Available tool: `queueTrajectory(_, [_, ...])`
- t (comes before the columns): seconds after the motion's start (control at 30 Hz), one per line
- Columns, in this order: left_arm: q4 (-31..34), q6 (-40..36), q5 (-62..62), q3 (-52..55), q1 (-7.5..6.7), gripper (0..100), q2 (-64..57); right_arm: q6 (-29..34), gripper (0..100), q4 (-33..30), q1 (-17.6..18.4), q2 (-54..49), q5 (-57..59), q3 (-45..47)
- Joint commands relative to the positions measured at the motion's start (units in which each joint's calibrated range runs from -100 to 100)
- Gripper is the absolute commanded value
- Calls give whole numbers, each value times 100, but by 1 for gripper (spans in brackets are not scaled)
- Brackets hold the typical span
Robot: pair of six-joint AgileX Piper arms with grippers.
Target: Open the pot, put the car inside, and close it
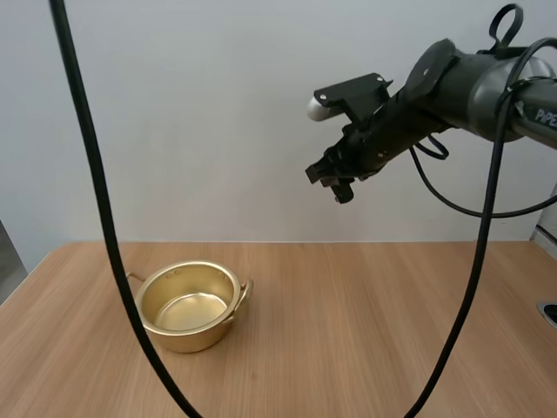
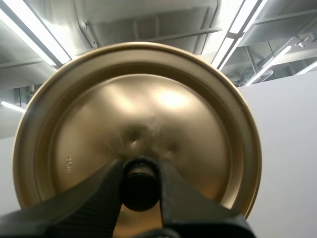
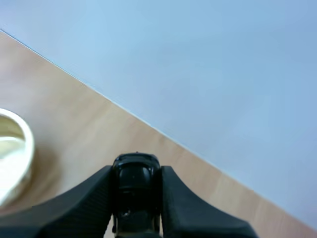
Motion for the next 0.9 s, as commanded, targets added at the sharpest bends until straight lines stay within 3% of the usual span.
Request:
queueTrajectory(0.0, [-8,-3,-8,-31,-6,0,-34,-298,0,600,318,32,421,-371])
queueTrajectory(0.43, [-365,39,783,-554,-6,0,-124,-363,0,577,1842,975,-1012,-381])
queueTrajectory(0.87, [-365,117,783,-606,-6,0,-124,-635,0,577,2323,3323,-1886,-381])
